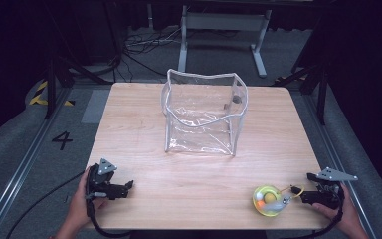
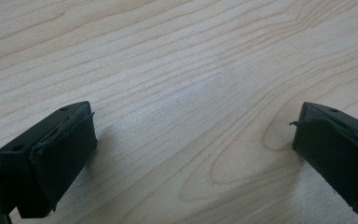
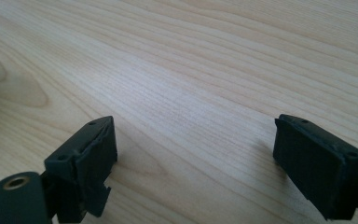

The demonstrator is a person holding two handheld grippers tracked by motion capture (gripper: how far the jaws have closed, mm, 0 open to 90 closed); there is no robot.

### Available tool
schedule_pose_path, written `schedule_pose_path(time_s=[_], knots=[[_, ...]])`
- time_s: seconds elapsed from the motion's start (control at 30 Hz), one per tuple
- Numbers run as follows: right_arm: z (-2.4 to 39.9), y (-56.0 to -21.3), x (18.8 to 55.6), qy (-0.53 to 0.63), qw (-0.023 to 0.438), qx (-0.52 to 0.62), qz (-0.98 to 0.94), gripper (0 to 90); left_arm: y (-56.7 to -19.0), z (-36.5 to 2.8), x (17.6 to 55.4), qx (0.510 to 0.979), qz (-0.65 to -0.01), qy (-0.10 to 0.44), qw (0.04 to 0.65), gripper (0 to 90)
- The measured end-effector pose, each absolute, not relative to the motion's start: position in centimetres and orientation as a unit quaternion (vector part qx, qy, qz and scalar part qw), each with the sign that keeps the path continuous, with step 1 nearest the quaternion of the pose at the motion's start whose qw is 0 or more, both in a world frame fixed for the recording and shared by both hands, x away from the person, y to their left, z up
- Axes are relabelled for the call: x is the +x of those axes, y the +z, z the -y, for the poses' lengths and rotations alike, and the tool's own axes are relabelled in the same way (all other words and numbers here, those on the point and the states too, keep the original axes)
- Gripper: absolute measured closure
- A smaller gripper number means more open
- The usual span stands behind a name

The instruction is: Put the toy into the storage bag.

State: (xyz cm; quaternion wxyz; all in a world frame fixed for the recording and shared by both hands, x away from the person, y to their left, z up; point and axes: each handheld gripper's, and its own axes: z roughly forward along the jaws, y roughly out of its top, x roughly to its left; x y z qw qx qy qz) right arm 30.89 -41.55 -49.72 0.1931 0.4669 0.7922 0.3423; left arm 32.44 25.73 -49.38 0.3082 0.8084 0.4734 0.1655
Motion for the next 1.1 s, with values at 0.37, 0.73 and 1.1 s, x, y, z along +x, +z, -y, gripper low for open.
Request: schedule_pose_path(time_s=[0.37,0.73,1.1], knots=[[41.8,-48.9,31.7,0.312,0.159,0.440,-0.827,14.9,-49.4,-26.0,32.2,0.811,-0.468,0.168,0.307,0.3],[40.3,-46.0,31.3,0.273,0.134,0.385,-0.871,19.0,-49.4,-26.2,32.0,0.813,-0.465,0.165,0.309,0.4],[38.1,-42.9,29.9,0.264,0.128,0.323,-0.900,20.3,-49.4,-26.3,32.0,0.815,-0.461,0.163,0.310,0.4]])
